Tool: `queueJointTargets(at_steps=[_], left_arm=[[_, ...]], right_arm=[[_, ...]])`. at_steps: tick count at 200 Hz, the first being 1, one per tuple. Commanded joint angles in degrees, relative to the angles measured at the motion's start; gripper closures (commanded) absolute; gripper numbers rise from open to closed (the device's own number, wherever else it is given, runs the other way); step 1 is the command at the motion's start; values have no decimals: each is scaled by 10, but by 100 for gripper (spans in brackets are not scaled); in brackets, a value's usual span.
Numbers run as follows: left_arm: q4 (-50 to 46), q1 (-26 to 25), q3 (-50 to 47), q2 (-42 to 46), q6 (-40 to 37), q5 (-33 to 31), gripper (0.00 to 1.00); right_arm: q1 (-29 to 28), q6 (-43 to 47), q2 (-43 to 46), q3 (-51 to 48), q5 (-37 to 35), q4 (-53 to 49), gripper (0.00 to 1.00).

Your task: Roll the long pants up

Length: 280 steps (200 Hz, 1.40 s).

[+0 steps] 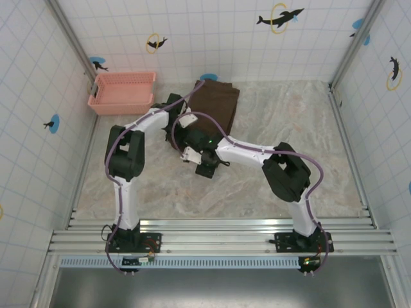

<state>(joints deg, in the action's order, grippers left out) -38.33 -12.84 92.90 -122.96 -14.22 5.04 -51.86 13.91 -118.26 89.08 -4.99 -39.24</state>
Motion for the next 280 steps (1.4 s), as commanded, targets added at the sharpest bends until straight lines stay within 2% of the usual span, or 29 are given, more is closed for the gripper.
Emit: queueJointTargets(at_steps=[1,27,59,71,83,101,115,137,155,201,211,233,254,280], left_arm=[[-40,14,-38,4,6,4,3],[-39,25,-59,17,11,29,3],[-34,34,-76,31,14,47,3],[-35,38,-79,35,15,54,3],[-36,40,-82,40,16,61,3],[-36,42,-86,50,17,77,3],[-39,45,-84,62,19,89,3],[-52,55,-73,78,24,111,3],[-70,65,-60,87,30,123,3],[-136,75,1,107,36,94,3],[-155,78,22,112,36,80,3],[-173,79,45,138,33,67,3],[-180,79,36,167,19,55,3],[-169,79,-9,202,4,53,3]], right_arm=[[-2,20,-32,-6,-61,68,31],[-3,27,-68,-2,-119,97,31],[8,36,-103,6,-135,121,35],[10,41,-111,15,-140,122,39],[15,46,-116,23,-136,119,48],[28,50,-116,29,-109,110,57],[41,52,-109,28,-76,103,66],[59,63,-96,25,-21,87,71],[71,72,-81,32,56,58,77],[83,38,-30,17,226,19,80],[85,23,-29,24,286,-3,80],[85,-4,-38,54,371,-64,81],[85,-27,-46,79,438,-101,82],[100,-53,-69,116,556,-156,82]])
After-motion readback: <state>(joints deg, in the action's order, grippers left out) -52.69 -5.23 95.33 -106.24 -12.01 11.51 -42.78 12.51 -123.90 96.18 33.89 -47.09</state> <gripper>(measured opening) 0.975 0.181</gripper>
